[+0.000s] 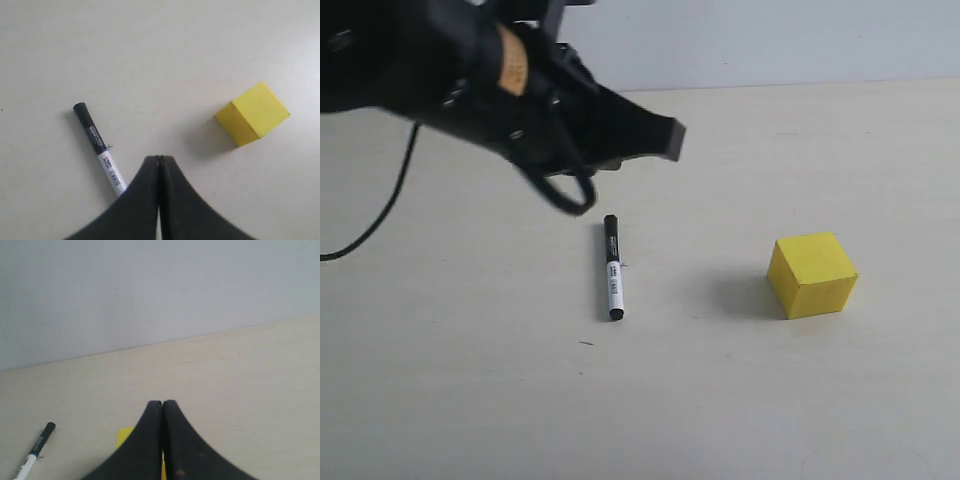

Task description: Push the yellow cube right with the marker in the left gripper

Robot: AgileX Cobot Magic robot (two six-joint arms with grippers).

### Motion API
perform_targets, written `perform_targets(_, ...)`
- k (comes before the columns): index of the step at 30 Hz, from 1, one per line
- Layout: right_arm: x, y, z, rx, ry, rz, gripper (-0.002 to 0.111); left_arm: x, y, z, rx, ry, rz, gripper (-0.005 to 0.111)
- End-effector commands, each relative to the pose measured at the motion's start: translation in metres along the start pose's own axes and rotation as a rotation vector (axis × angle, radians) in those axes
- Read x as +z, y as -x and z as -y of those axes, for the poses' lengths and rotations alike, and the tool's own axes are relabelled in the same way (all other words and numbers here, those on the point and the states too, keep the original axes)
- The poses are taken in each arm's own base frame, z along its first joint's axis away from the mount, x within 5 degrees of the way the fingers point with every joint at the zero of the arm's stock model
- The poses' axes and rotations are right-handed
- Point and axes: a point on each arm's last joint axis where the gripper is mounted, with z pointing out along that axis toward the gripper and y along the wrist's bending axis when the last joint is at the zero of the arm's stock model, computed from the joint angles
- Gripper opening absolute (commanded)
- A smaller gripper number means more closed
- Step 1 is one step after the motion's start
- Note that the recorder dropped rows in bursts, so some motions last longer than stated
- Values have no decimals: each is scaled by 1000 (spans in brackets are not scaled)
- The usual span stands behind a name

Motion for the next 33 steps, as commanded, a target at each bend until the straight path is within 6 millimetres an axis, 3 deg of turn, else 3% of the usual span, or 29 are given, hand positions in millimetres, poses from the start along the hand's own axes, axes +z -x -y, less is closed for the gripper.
perform_targets(1,0,-1,0,-12,-2,3,0,-50,-29,-17,32,-45,120,0)
perform_targets(6,0,-1,0,-12,-2,3,0,-105,-61,-40,-30,-12,93,0)
perform_targets(12,0,-1,0,-10,-1,3,0,-152,-83,-59,-56,33,73,0)
perform_targets(18,0,-1,0,-10,-1,3,0,-175,-90,-65,-71,12,128,0)
perform_targets(33,0,-1,0,-10,-1,3,0,-205,-99,-73,-73,-39,241,0)
